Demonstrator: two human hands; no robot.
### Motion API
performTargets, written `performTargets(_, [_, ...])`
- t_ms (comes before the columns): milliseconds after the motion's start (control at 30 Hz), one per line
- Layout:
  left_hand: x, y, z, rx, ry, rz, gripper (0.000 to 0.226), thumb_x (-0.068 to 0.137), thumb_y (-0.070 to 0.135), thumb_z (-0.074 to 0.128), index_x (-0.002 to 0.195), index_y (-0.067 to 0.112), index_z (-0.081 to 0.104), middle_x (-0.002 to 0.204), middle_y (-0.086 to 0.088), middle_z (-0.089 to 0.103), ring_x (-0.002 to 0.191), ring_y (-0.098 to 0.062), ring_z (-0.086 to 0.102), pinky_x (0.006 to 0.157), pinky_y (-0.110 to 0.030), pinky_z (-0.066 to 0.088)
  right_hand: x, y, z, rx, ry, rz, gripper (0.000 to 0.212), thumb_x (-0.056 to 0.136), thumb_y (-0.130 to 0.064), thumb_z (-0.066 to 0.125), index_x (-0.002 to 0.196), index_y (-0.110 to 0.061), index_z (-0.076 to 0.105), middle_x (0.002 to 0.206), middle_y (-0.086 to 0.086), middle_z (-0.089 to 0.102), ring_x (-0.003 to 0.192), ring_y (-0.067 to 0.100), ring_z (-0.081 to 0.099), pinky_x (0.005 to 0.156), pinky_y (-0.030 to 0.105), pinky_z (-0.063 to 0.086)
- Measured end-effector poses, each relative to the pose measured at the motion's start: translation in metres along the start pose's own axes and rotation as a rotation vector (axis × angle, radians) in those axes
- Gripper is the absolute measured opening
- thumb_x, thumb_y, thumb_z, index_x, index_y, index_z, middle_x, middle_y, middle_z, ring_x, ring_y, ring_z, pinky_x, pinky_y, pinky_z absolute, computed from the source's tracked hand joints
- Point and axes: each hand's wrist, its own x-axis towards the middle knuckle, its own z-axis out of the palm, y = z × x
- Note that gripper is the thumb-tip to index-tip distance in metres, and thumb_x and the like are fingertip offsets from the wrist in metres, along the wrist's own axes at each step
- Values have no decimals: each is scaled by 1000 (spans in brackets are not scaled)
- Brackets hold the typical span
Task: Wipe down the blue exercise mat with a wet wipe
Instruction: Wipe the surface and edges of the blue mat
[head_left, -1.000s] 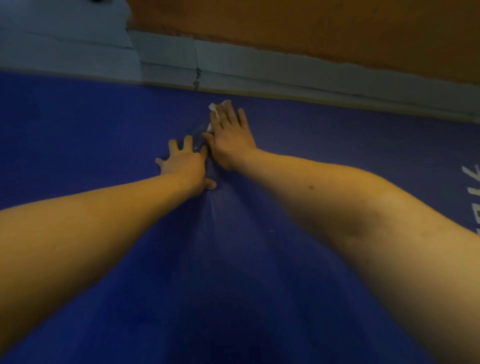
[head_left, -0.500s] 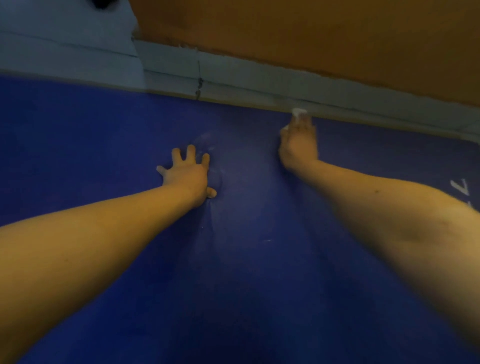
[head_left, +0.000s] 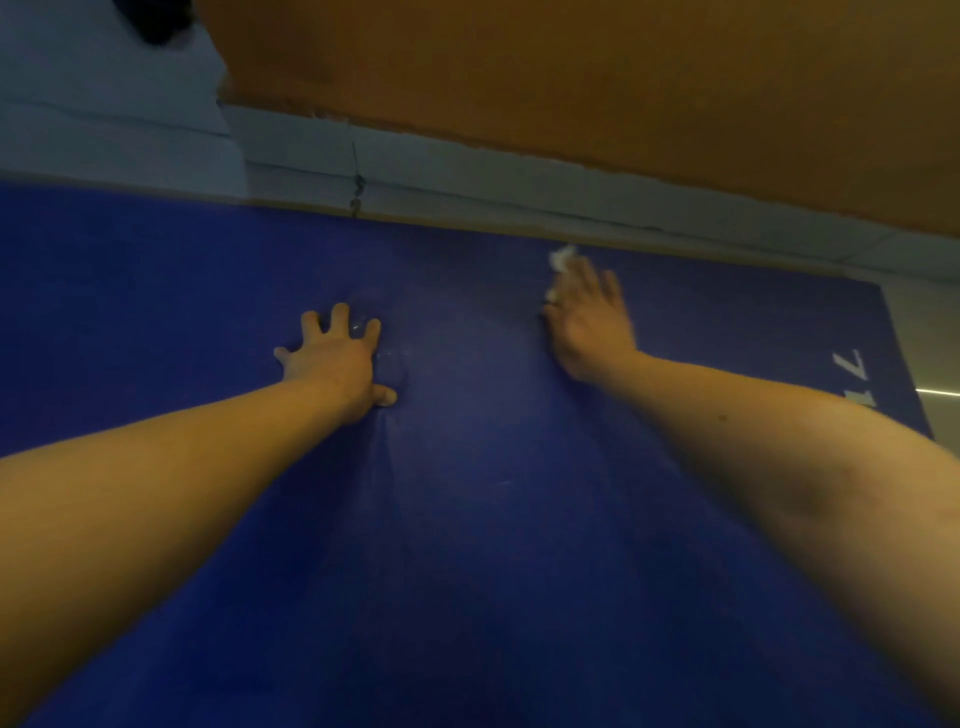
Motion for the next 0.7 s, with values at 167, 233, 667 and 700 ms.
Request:
performTargets(167, [-1,4,-4,6,-14,-6,101,83,62,69,159,33,9,162,-4,-3,148,-38,2,112,-70,27,-7,10,9,76,-75,319,60,107,-36,25,158,-3,22,169,15,3,156,32,-4,124,55,4])
performTargets(233, [-2,4,-4,6,-19,-11,102,83,61,70,160,33,9,162,-4,-3,148,-38,2,112,-69,27,-5,-37,16,142,-8,229,54,104,-30,34,151,-3,37,168,16,8,155,34,-1,122,58,11])
performTargets(667, [-20,0,7,12,36,6,83,97,54,54,160,26,8,166,-6,-3,150,-34,8,121,-56,19,-33,-51,7,113,-22,-18,63,108,-37,28,162,-18,4,170,-1,-7,156,25,-5,124,51,-3])
performTargets(700, [-24,0,6,40,39,10,79,98,51,52,160,25,11,165,-8,0,149,-34,12,122,-54,19,-36,-26,3,87,-46,75,63,108,-38,27,162,-17,4,170,1,-8,156,26,-7,124,51,-4])
